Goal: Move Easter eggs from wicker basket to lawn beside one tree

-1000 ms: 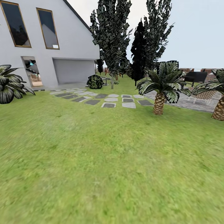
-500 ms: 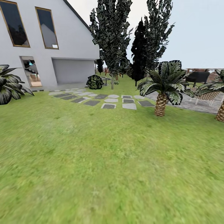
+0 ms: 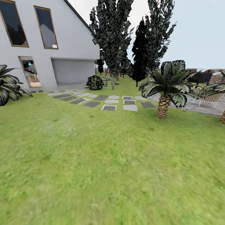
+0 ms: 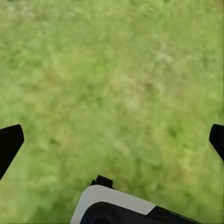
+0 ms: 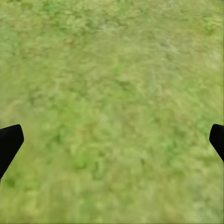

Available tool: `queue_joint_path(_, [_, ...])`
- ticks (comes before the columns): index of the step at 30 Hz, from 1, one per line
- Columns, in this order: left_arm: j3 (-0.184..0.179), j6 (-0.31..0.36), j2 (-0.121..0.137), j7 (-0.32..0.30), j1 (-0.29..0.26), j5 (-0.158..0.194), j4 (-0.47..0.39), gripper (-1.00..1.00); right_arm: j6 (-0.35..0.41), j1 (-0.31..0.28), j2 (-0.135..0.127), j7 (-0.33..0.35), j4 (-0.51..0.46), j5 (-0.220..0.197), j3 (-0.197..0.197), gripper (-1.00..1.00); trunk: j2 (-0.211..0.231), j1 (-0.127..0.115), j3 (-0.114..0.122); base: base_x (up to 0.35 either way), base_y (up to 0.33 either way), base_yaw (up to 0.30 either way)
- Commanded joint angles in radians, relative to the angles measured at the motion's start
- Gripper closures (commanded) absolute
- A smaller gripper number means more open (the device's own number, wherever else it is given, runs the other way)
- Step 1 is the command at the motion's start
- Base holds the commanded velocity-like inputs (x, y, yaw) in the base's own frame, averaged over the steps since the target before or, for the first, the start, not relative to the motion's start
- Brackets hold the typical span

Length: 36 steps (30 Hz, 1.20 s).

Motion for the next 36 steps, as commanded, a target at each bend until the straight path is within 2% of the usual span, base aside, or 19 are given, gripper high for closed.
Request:
queue_joint_path(1, [0.001,-0.001,0.000,-0.001,0.000,0.002,-0.002,-1.00,-0.004,-0.001,0.001,-0.003,0.001,0.000,0.001,-1.00,-0.002,0.001,-0.002,0.338,0.000,0.000])
queue_joint_path(36, [0.001,0.001,0.001,0.007,0.000,0.006,0.012,-1.00,0.004,-0.001,-0.008,-0.004,-0.008,-0.003,-0.001,-1.00,-0.002,0.001,-0.002,0.338,-0.003,0.000])
